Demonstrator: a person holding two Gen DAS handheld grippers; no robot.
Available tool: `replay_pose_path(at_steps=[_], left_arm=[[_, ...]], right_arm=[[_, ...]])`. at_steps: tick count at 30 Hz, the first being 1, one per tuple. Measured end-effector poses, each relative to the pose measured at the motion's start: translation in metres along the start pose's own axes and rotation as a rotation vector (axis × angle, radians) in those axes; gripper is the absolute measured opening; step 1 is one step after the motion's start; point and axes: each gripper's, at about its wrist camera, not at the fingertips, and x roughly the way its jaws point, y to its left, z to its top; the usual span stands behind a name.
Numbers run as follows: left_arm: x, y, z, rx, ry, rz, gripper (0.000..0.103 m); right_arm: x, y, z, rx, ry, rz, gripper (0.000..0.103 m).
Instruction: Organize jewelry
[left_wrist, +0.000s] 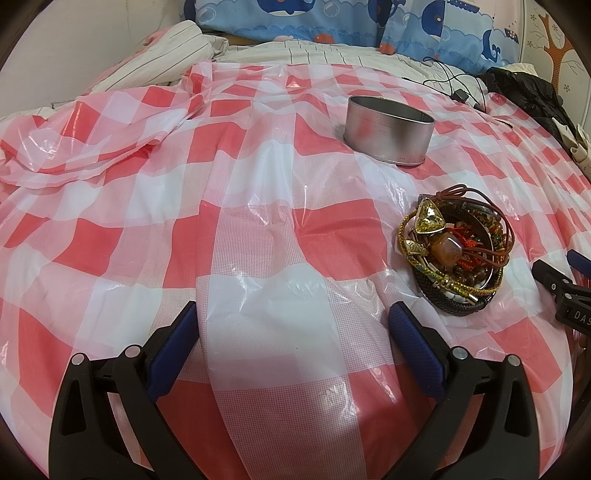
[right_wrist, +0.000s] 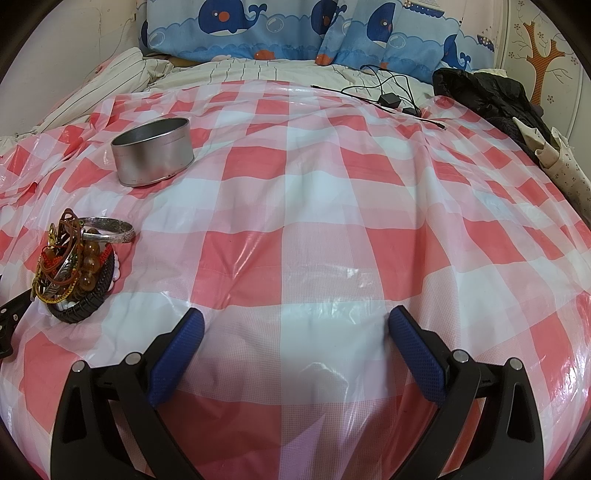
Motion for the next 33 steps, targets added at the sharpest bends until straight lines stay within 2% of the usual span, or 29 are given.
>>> replay_pose_path(at_steps=[26, 30, 33], left_arm=[[-0.003, 0.0, 0.001, -0.006, -0.004, -0.007, 0.097], [-0.014, 0.001, 0.005, 0.002, -0.044, -0.038, 0.097], [-0.031, -0.002, 0.011, 0.021, -0.131, -0.115, 0.097]], right_arm=[[0.007, 0.001, 0.003, -0.007, 0.025, -0.011, 0.096], [0.006, -0.007, 0.002, 0.023, 0.035, 0.048, 0.096], [-0.006, -0.014, 0.002, 0.068, -0.025, 0.136, 0.096]])
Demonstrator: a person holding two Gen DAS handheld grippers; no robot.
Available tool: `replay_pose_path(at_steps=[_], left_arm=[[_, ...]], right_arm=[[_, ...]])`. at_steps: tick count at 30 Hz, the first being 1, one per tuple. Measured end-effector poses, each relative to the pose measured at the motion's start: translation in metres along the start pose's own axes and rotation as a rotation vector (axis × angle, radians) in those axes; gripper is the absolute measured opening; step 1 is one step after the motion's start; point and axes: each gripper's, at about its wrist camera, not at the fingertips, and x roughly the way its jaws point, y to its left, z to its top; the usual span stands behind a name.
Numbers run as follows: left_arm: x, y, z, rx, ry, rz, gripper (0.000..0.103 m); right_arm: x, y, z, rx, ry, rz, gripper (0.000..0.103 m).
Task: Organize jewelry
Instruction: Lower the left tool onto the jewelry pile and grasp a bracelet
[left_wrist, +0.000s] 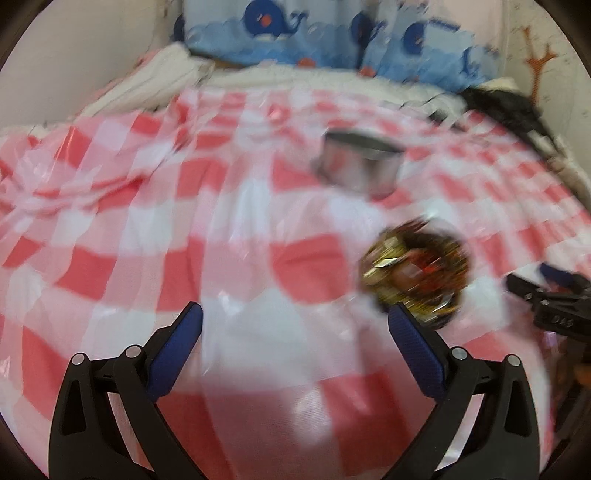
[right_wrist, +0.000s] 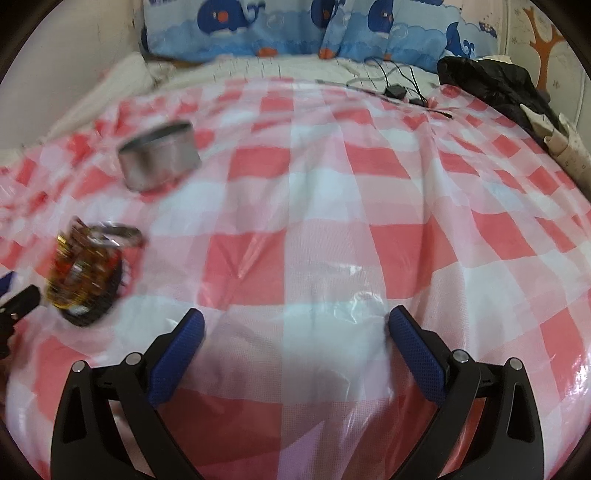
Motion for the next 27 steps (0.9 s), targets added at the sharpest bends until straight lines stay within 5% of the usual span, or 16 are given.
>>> replay_pose_path(at_steps=[3, 10, 15, 23, 27], left_arm=[[-0.01, -0.006, 0.012, 0.022, -0.059, -0.143, 0.097], [0.011, -0.039, 0.041, 0.23, -0.033, -0.219, 0.094], [0.026, -0.052, 0.048, 0.295, 0.0, -0.332, 0.062], [0.033, -0.046, 0.047, 0.296, 0.068, -0.346, 0.008], [0.026, -0.039, 0.053, 0.259, 0.065, -0.365, 0.0]], right_arm=[[-0.008, -0.002, 0.005, 0.039, -0.028, 0.089, 0.096], [-0.013, 0.017, 0.016, -0.004, -0.036, 0.166, 0.096], [-0.005, 0.008, 0.014, 0.065, -0.003, 0.207, 0.096], [-0.004, 0.002, 0.011, 0.122, 0.008, 0.243, 0.096], [-0.006, 0.006, 0.011, 0.107, 0.001, 0.258, 0.096]])
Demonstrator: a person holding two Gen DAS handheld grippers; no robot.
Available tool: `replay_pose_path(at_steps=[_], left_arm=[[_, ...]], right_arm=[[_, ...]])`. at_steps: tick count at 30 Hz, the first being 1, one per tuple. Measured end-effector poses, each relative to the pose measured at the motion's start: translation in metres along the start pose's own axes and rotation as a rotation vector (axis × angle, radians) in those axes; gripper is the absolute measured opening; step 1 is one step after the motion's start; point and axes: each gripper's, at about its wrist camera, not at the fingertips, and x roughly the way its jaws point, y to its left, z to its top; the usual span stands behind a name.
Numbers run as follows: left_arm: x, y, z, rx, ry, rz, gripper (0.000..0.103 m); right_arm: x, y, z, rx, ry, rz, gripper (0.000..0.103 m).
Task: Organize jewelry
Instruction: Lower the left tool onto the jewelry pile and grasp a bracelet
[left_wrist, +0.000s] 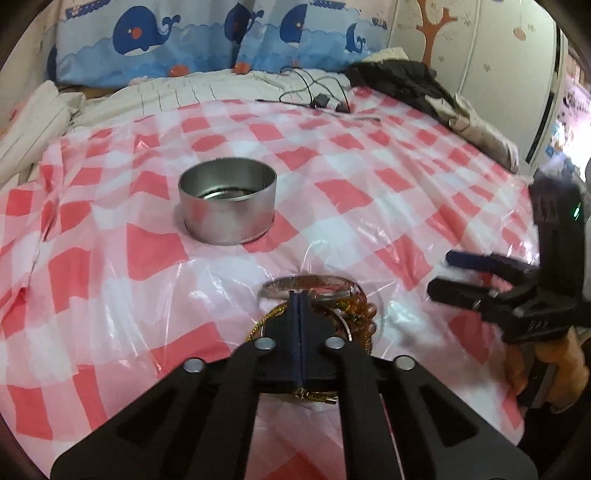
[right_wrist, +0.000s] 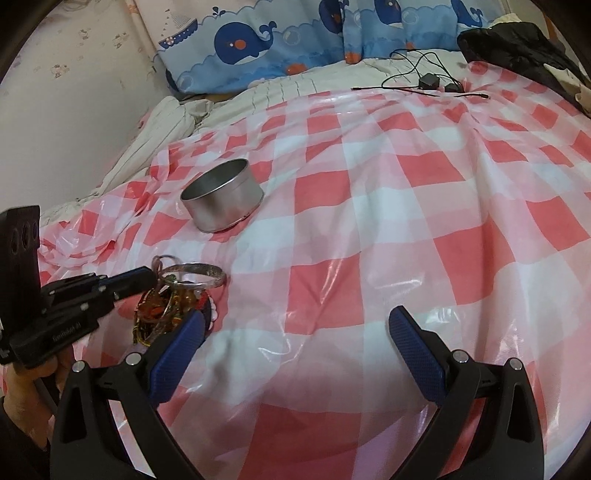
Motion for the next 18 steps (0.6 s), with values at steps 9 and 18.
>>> replay_pose_path(at_steps=[9, 18], left_arm=[[-0.027, 0.016, 0.011, -0.055, -0.075, -0.044, 0.0], [0.01, 0.004, 0.003, 0.022, 0.0, -0.025, 0.056]], right_arm=[[0.003, 0.045, -0.009, -0.194, -0.004, 0.053, 0.096], [0.009, 0.033, -0.011, -0.121, 0.02, 0.093, 0.096]])
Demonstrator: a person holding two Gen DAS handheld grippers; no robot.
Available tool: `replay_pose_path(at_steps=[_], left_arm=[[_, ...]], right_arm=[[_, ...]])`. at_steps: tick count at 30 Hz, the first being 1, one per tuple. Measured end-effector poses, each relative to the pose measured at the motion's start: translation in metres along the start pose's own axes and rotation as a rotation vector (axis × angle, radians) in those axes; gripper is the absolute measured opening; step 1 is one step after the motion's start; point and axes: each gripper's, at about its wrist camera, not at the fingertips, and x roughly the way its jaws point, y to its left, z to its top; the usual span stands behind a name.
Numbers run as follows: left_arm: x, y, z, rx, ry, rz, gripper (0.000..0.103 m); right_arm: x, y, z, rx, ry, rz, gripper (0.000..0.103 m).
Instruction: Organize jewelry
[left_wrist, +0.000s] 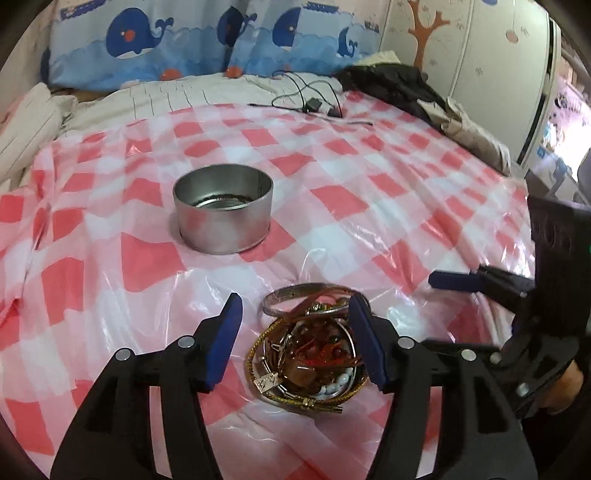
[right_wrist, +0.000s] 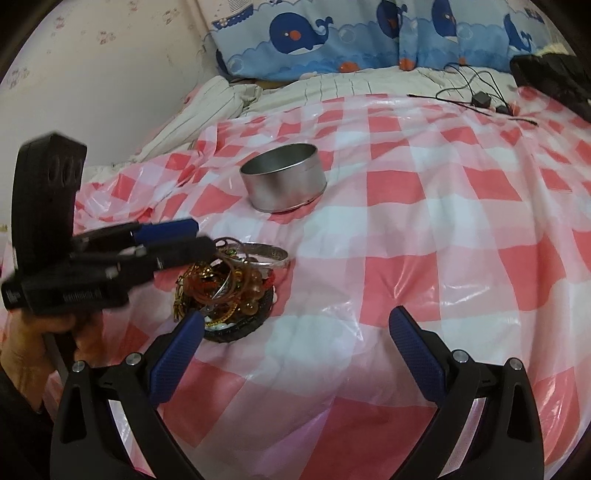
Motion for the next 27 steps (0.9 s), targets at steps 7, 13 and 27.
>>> replay_pose_path(at_steps=[7, 13, 27], left_arm=[[0.003, 0.004, -0.002, -0.042, 0.052, -0.054, 0.004], [-0.032, 0.012, 0.008, -0.101, -0.061, -0.118, 0.004], [-0.064, 0.043, 0.018, -0.219, -0.168, -0.102, 0.004]], right_arm=[[-0.001, 0.0, 0.001, 0.017, -0.003, 0.007, 0.096], [-0.001, -0.01, 0.006, 0.089, 0.009, 0.083, 0.096], [0.065, -0.046, 0.061, 0.451, 0.3, 0.497, 0.09]])
